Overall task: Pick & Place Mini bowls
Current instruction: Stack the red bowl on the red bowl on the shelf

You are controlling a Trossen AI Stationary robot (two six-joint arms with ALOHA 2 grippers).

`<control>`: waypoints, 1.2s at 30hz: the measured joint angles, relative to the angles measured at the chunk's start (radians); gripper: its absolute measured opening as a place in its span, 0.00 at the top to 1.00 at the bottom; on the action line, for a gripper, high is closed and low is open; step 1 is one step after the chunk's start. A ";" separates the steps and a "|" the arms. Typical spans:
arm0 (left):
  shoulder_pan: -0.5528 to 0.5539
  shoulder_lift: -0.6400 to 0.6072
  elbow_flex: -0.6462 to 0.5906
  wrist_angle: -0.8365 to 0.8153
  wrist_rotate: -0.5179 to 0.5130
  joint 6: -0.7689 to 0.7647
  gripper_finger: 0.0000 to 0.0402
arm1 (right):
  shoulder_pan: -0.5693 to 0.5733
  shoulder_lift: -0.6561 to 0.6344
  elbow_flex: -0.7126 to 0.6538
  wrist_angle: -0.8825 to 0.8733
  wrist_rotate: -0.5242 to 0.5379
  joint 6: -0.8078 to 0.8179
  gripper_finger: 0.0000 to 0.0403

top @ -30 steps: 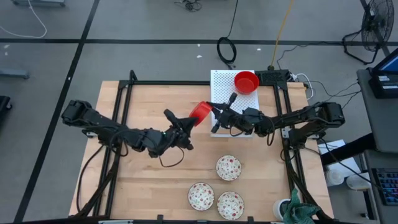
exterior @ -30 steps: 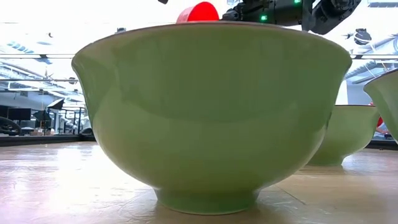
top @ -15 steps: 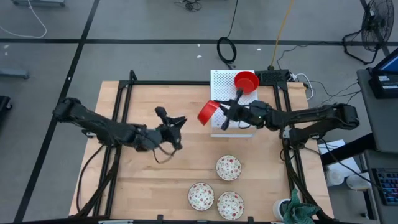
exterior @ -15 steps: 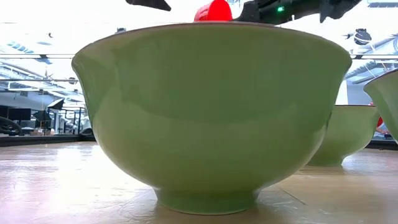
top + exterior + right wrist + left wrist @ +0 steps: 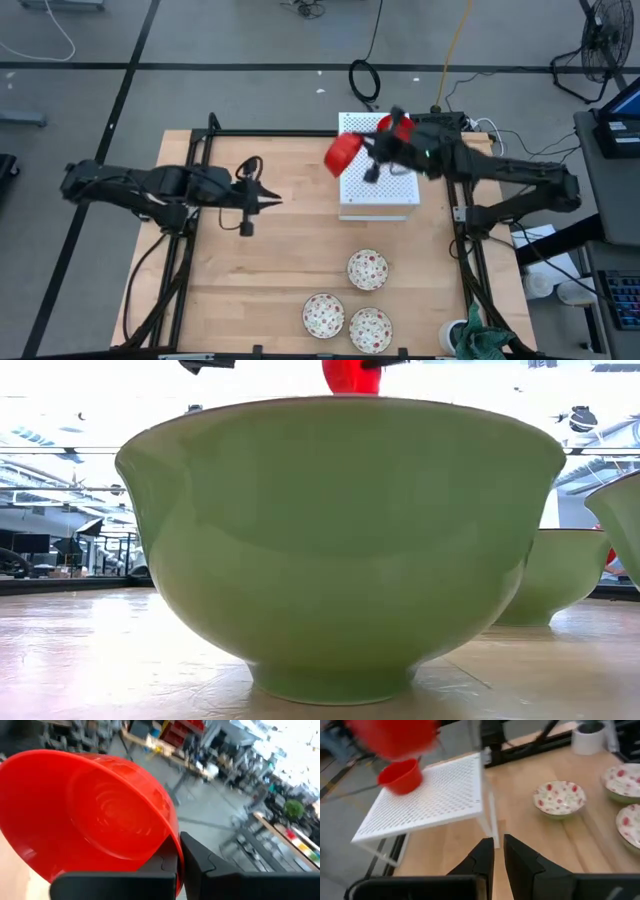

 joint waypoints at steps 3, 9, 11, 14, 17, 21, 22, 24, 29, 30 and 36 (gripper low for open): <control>0.051 -0.038 -0.062 0.063 0.069 0.049 0.88 | -0.077 0.080 0.233 -0.192 0.003 0.006 1.00; 0.220 -0.126 -0.252 0.272 0.157 0.033 0.88 | -0.269 0.294 0.670 -0.566 0.002 0.090 1.00; 0.270 -0.145 -0.308 0.343 0.190 0.008 0.88 | -0.323 0.376 0.811 -0.699 0.003 0.111 1.00; 0.316 -0.149 -0.363 0.421 0.227 -0.041 0.88 | -0.398 0.495 1.012 -0.868 -0.023 0.157 1.00; 0.341 -0.139 -0.388 0.430 0.248 -0.065 0.88 | -0.469 0.535 1.003 -0.887 -0.133 0.212 1.00; 0.352 -0.126 -0.397 0.414 0.254 -0.064 0.88 | -0.583 0.560 0.986 -0.963 -0.295 0.304 1.00; 0.352 -0.125 -0.398 0.411 0.253 -0.064 0.88 | -0.612 0.563 0.986 -0.978 -0.342 0.327 1.00; 0.352 -0.126 -0.398 0.412 0.253 -0.064 0.88 | -0.658 0.565 0.984 -1.020 -0.398 0.352 1.00; 0.352 -0.127 -0.398 0.374 0.248 -0.046 0.88 | -0.684 0.548 0.984 -1.074 -0.418 0.414 1.00; 0.352 -0.127 -0.398 0.363 0.246 -0.033 0.88 | -0.684 0.547 0.985 -1.090 -0.418 0.422 1.00; 0.352 -0.126 -0.398 0.346 0.246 -0.005 0.88 | -0.687 0.549 0.985 -1.236 -0.410 0.466 1.00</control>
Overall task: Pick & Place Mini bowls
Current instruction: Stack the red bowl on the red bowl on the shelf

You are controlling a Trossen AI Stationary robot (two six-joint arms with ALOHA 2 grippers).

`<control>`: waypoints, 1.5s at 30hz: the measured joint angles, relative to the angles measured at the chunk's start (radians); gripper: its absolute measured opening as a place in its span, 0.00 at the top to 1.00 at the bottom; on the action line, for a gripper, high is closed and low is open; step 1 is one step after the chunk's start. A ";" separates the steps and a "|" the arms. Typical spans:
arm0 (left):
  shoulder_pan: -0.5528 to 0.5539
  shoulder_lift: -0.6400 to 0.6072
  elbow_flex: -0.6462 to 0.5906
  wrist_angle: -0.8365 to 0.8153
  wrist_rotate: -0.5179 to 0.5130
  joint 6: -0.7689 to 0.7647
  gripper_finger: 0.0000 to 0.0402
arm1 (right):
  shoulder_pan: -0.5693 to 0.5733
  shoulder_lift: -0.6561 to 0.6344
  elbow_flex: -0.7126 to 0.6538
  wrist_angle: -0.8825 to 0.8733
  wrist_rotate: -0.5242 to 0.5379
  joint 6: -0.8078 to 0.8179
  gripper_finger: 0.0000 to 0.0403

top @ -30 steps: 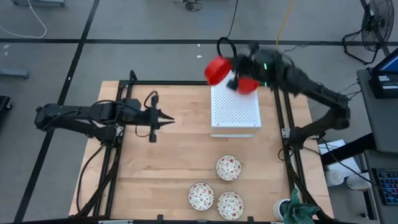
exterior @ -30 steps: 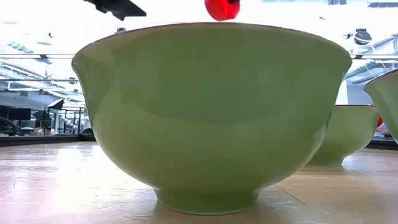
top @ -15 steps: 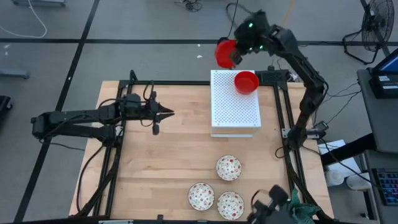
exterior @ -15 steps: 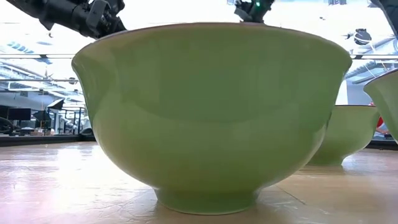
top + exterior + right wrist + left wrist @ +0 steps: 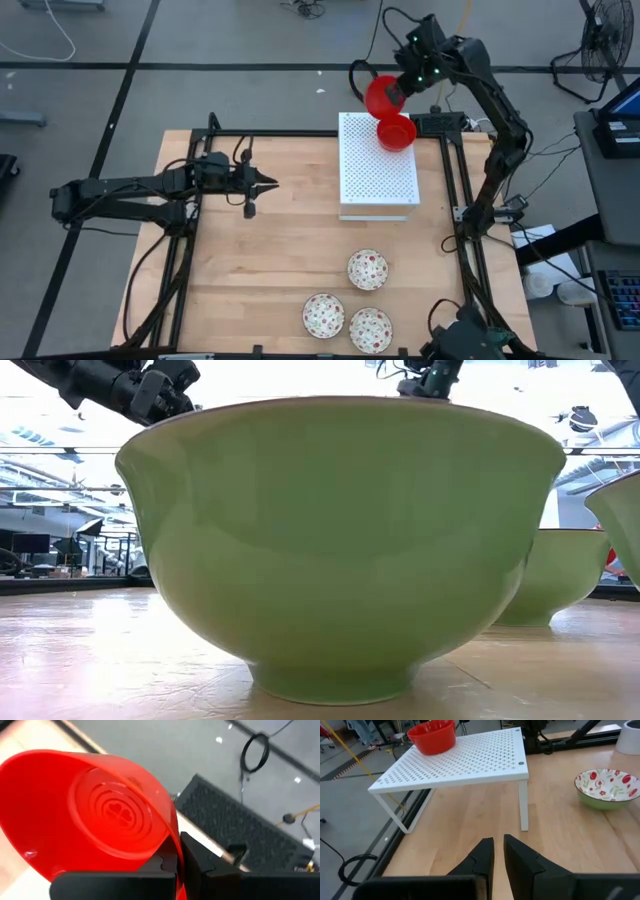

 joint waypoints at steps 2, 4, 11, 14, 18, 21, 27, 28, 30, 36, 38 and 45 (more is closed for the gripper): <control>0.000 0.000 0.000 0.002 0.000 0.011 0.88 | 0.001 0.000 -0.001 -0.021 -0.002 0.013 1.00; 0.000 0.000 0.000 0.004 0.000 0.028 0.88 | 0.002 0.000 -0.003 -0.040 -0.001 0.030 1.00; 0.000 0.000 0.000 0.039 0.000 0.034 0.88 | -0.012 0.000 -0.003 -0.143 -0.002 0.037 1.00; 0.000 0.000 0.000 0.046 0.000 0.034 0.88 | -0.012 0.000 -0.003 -0.152 -0.002 0.036 1.00; 0.000 0.000 0.000 0.043 0.000 0.034 0.88 | -0.022 0.000 -0.003 -0.171 -0.003 0.033 1.00; 0.000 0.000 0.000 0.043 0.000 0.033 0.88 | -0.027 0.000 -0.003 -0.170 -0.002 0.033 1.00; 0.000 0.000 0.000 0.042 0.000 0.023 0.88 | -0.025 0.000 -0.003 -0.171 -0.001 0.033 1.00; 0.000 0.000 0.000 0.042 0.001 0.023 0.88 | -0.025 0.000 -0.003 -0.171 0.011 0.033 1.00; 0.000 0.000 0.000 0.042 0.001 0.023 0.88 | -0.025 0.000 -0.004 -0.170 0.055 0.034 1.00; 0.000 0.000 0.000 0.027 0.001 0.020 0.88 | -0.025 -0.001 -0.070 -0.170 0.023 0.033 1.00; 0.000 0.000 0.000 0.022 0.001 0.020 0.88 | -0.027 -0.001 -0.097 -0.171 0.022 0.023 1.00; 0.000 0.000 0.000 0.021 0.001 0.020 0.88 | -0.039 -0.001 -0.183 -0.157 0.021 -0.001 1.00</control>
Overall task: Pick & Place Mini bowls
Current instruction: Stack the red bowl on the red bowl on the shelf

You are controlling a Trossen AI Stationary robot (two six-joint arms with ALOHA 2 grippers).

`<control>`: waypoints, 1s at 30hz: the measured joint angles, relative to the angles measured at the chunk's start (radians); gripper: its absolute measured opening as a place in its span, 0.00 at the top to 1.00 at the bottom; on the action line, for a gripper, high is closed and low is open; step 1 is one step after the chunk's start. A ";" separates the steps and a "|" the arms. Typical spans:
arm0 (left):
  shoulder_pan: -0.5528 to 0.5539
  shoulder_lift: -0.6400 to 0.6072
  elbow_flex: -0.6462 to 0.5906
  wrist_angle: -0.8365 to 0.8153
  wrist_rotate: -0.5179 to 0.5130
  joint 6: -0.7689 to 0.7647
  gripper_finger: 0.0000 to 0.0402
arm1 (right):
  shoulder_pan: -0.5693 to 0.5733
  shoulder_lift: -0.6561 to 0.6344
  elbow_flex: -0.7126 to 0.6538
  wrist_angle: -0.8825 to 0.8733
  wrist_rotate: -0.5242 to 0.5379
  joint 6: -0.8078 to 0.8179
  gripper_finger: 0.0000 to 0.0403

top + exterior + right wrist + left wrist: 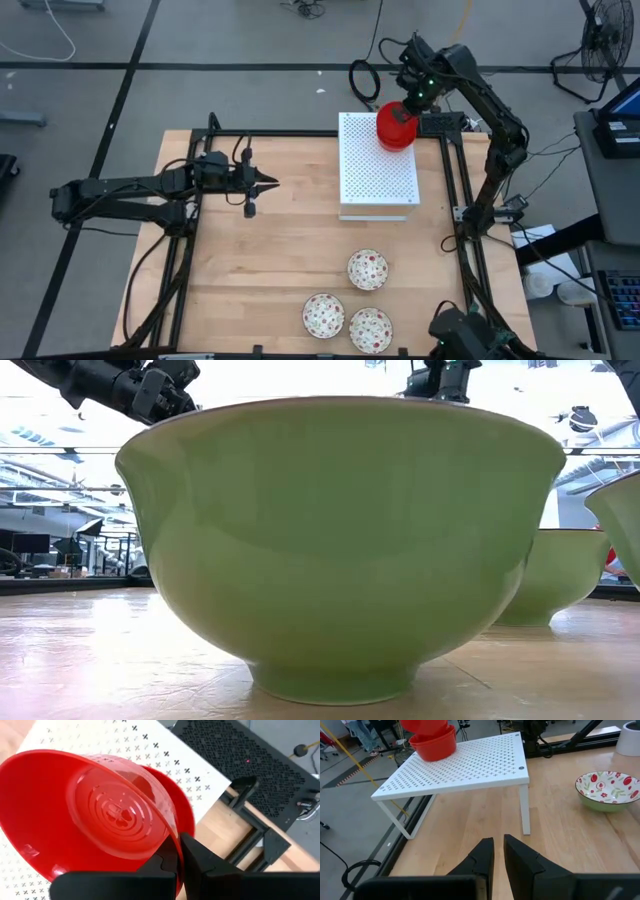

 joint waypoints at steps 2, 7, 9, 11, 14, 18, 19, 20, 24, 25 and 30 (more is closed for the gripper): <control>0.000 0.000 0.000 0.000 0.000 0.000 0.88 | -0.008 0.000 -0.016 0.000 0.000 0.000 1.00; 0.000 0.000 0.000 0.000 0.000 0.000 0.88 | -0.014 0.000 -0.046 -0.002 0.002 0.000 1.00; 0.000 0.000 0.000 0.000 0.000 0.001 0.88 | -0.012 0.000 -0.054 -0.004 0.001 0.000 1.00; 0.000 0.000 0.000 0.000 0.000 0.001 0.88 | -0.012 0.000 -0.063 -0.005 -0.001 0.000 1.00; 0.000 0.000 0.000 0.000 0.000 0.001 0.88 | -0.013 0.000 -0.077 -0.008 0.001 0.000 1.00; 0.000 0.000 0.000 0.001 0.000 0.002 0.88 | -0.012 0.000 -0.093 -0.006 0.002 0.000 1.00; 0.000 0.000 0.000 0.001 0.000 0.002 0.88 | -0.012 0.000 -0.098 -0.006 0.002 0.000 1.00; 0.000 0.000 0.000 0.001 0.000 0.002 0.88 | -0.012 0.000 -0.100 -0.006 0.002 -0.004 1.00; 0.000 0.000 0.000 0.001 0.000 0.002 0.88 | -0.012 0.000 -0.104 -0.004 0.002 -0.004 0.98; 0.000 0.000 0.000 0.001 0.000 0.002 0.88 | -0.012 0.000 -0.104 -0.003 0.002 -0.004 0.97; 0.000 0.000 0.000 0.001 0.000 0.006 0.88 | -0.012 0.000 -0.104 -0.003 0.002 -0.004 0.93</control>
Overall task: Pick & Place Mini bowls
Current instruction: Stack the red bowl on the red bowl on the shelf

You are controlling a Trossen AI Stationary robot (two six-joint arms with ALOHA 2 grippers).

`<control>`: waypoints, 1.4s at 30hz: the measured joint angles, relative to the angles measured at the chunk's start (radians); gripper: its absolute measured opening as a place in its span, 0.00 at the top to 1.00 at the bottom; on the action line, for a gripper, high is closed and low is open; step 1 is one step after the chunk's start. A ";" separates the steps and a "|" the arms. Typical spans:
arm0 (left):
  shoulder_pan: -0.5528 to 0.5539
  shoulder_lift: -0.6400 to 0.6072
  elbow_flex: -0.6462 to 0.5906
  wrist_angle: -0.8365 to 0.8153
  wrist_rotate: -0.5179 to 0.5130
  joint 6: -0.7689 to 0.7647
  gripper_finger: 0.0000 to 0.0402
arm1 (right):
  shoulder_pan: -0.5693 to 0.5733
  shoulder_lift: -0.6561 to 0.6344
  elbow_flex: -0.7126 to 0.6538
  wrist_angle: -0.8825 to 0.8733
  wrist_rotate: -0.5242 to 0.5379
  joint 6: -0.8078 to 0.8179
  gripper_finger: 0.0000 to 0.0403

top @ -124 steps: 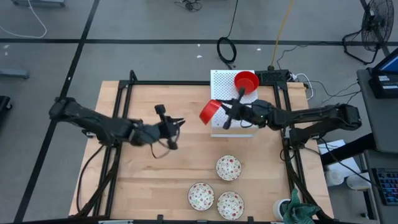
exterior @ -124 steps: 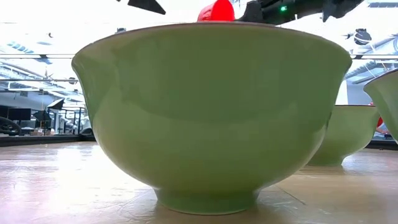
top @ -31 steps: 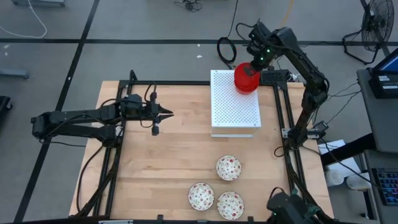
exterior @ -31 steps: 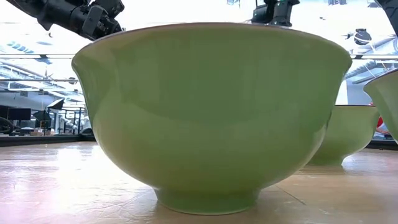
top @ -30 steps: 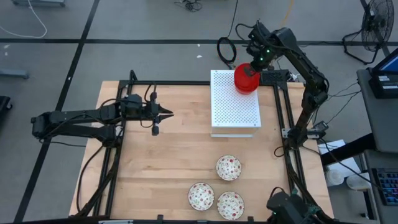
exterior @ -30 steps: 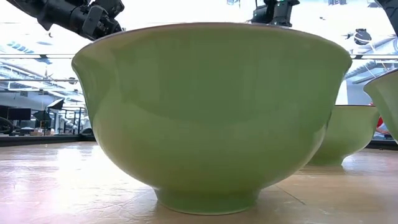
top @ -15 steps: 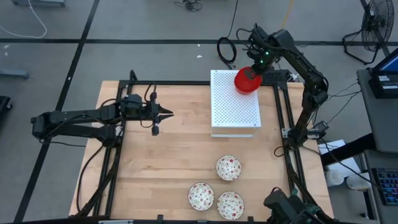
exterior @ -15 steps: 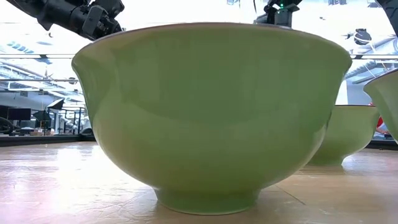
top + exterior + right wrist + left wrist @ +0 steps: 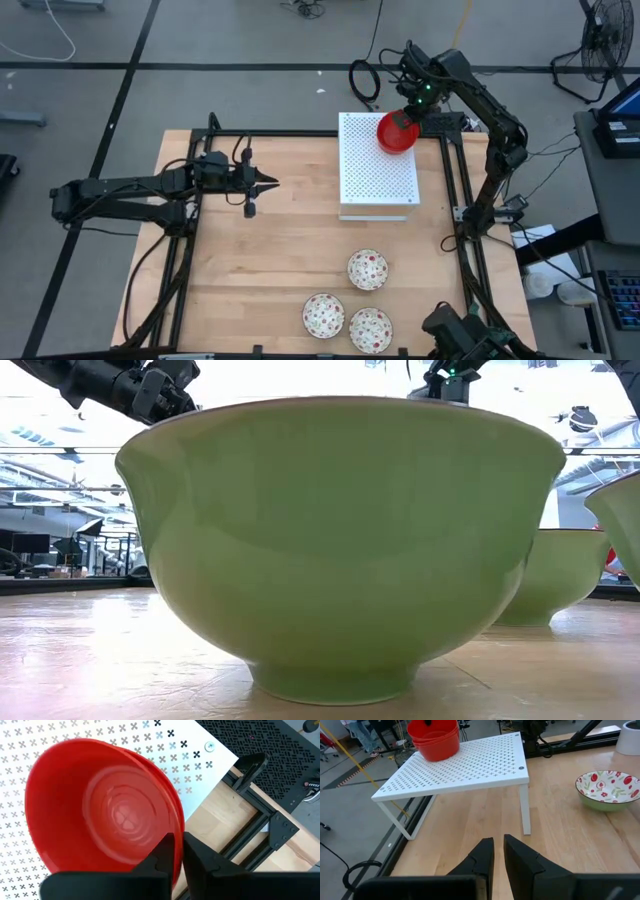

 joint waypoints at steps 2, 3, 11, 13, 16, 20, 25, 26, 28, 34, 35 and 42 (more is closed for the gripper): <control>0.000 0.000 0.000 0.000 0.000 0.000 0.88 | 0.000 0.000 0.000 0.000 0.000 0.000 0.91; 0.000 0.000 0.000 0.000 0.000 0.000 0.88 | 0.000 0.000 0.000 0.000 0.000 0.000 0.90; 0.000 0.000 0.000 0.000 0.000 0.000 0.88 | -0.002 -0.015 0.000 0.027 0.005 -0.004 0.78; 0.000 0.000 0.000 0.000 0.000 0.000 0.88 | -0.002 -0.035 0.000 0.052 0.005 -0.004 0.75; 0.000 0.000 0.000 0.000 0.000 -0.001 0.88 | -0.006 -0.078 0.000 0.099 0.006 -0.012 0.71; 0.000 0.000 0.000 0.000 0.000 -0.002 0.88 | -0.006 -0.154 0.000 0.170 0.044 -0.014 0.66; 0.000 0.000 0.000 -0.002 0.000 -0.003 0.88 | -0.006 -0.277 -0.038 0.278 0.053 -0.026 0.64; 0.000 0.000 0.000 -0.005 0.000 -0.003 0.88 | -0.005 -0.311 -0.067 0.317 0.053 -0.029 0.64; 0.000 0.000 0.000 -0.013 0.000 -0.003 0.88 | -0.005 -0.385 -0.153 0.417 0.051 -0.044 0.65; 0.000 0.000 0.000 -0.030 0.000 -0.003 0.88 | -0.005 -0.641 -0.555 0.875 0.025 -0.045 0.71; 0.000 0.000 0.000 -0.029 0.000 -0.002 0.88 | -0.005 -0.680 -0.630 0.970 0.016 -0.043 0.73; 0.000 0.000 0.000 -0.023 0.000 0.006 0.88 | -0.004 -0.847 -1.067 1.475 -0.119 -0.014 0.92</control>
